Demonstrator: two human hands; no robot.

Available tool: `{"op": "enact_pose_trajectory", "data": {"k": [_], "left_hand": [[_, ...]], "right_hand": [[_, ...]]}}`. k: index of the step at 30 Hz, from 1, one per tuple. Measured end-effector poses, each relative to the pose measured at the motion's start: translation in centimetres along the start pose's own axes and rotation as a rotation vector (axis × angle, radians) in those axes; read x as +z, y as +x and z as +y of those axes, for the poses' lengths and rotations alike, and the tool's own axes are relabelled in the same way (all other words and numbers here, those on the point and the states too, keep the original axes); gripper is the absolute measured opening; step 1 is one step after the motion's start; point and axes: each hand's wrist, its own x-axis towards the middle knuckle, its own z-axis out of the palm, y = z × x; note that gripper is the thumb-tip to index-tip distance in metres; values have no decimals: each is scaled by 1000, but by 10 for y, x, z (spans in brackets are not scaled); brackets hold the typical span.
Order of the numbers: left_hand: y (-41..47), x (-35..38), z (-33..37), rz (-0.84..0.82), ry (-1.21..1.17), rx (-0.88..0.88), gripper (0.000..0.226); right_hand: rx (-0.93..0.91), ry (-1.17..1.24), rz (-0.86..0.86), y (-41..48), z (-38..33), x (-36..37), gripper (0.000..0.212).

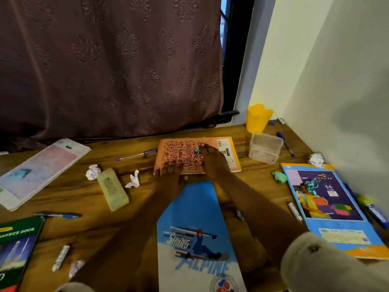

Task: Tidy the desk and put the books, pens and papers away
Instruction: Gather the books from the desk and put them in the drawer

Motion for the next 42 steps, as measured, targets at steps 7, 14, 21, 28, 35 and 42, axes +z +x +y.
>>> {"op": "enact_pose_trajectory", "data": {"k": [7,14,21,28,35,42], "left_hand": [[11,34,-9,81,-49,-28,68],[12,39,-10,131,-69,-13,63],[11,39,-11,145,-76,-10,69],[13,40,-11,160,-66,-34,67],[11,37,-9,173,-18,-49,57],[7,33,-9,160,-63,-50,76]], "right_hand": [[17,-184,-152,7,32,23,54],[388,-206,-105,-44,71,4,71],[120,-215,-128,62,54,-31,62],[205,-218,-490,116,65,-35,100],[123,-511,-208,115,46,-33,93],[52,-291,24,62,18,-113,28]]}}
